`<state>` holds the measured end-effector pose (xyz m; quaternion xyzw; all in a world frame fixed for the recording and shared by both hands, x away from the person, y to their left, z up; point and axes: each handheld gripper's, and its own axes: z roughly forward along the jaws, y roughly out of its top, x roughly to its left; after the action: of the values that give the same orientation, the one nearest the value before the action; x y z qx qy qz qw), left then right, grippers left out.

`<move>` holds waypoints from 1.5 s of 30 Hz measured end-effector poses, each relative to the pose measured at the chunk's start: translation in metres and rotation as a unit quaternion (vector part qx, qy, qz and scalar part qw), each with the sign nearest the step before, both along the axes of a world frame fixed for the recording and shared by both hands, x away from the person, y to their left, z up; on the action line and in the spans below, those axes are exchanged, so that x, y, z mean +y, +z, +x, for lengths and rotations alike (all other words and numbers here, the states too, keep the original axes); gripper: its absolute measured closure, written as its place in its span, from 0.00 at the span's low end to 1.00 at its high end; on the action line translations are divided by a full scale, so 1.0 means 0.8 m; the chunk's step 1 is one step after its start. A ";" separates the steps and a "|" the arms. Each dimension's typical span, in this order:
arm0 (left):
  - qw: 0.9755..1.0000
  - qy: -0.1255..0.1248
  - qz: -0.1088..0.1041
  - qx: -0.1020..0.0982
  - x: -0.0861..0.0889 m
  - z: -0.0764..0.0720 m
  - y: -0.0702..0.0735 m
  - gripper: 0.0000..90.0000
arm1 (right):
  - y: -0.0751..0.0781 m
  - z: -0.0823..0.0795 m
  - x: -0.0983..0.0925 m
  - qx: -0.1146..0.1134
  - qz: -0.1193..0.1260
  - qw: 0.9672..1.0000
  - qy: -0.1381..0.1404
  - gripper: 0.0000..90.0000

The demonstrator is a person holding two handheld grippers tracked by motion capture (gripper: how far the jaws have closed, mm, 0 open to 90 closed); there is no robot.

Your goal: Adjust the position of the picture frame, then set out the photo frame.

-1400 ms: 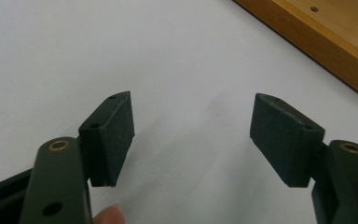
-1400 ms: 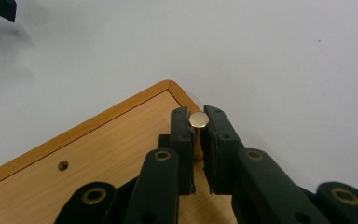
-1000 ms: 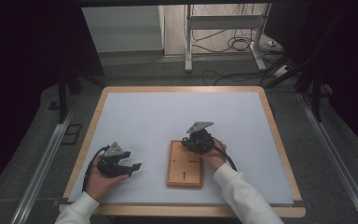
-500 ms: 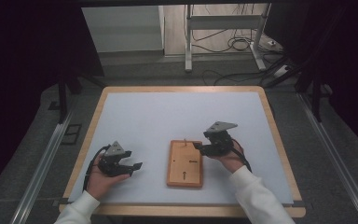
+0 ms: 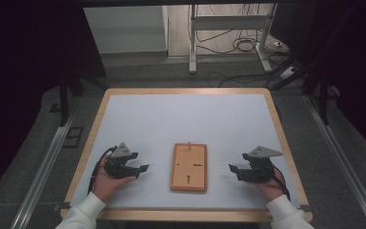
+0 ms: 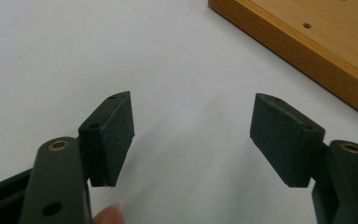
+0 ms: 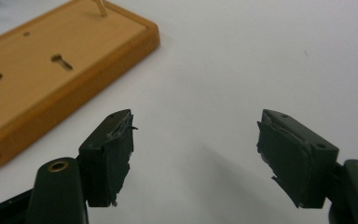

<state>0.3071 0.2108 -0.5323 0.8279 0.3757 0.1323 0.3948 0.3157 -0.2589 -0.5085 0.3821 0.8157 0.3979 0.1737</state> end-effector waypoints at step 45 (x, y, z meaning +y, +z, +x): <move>0.995 -0.094 -0.021 -0.007 -0.081 0.049 0.028 0.31 | 0.001 -0.033 0.017 0.007 -0.020 1.000 0.000 0.26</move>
<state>0.3467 0.1461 -0.5100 0.8502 0.2957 0.0924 0.4257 0.2892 -0.2455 -0.5078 0.3815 0.8245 0.3792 0.1757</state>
